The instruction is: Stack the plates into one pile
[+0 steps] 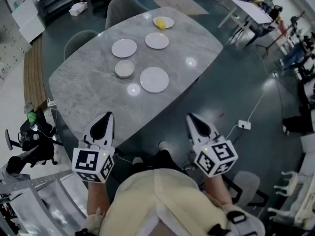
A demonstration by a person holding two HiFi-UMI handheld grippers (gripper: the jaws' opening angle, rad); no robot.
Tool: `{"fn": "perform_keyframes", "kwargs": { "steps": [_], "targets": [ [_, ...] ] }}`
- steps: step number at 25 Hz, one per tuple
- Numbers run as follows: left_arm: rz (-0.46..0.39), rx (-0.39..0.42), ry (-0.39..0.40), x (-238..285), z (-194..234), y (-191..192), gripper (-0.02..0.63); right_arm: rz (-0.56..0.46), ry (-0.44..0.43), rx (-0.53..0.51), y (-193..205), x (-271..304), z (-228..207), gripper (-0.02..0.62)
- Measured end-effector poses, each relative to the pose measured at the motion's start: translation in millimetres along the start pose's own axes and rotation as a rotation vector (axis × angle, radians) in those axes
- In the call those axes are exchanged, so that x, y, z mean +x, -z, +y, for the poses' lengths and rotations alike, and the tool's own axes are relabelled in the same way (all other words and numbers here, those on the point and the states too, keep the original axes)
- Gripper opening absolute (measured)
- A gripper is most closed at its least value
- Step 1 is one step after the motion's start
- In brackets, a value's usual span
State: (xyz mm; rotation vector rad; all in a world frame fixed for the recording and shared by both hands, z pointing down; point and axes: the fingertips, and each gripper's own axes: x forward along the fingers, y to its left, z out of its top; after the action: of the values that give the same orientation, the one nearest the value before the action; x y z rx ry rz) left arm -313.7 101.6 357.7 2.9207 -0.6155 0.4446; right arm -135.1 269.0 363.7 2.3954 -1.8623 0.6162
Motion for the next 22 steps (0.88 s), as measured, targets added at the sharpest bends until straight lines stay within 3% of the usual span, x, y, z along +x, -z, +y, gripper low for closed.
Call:
{"fn": "perform_keyframes", "kwargs": {
  "steps": [13,18,22],
  "targets": [
    [-0.029,-0.046,0.01,19,-16,1,0.003,0.031,-0.015,0.048,11,11,-21,0.005],
    [-0.107,-0.045,-0.005,27,-16,-11,0.003,0.014,-0.041,0.073,7,25,-32,0.006],
    [-0.083,-0.014,-0.037,45,-12,-8,0.003,0.003,-0.05,0.064,6,38,-43,0.006]
  ]
}}
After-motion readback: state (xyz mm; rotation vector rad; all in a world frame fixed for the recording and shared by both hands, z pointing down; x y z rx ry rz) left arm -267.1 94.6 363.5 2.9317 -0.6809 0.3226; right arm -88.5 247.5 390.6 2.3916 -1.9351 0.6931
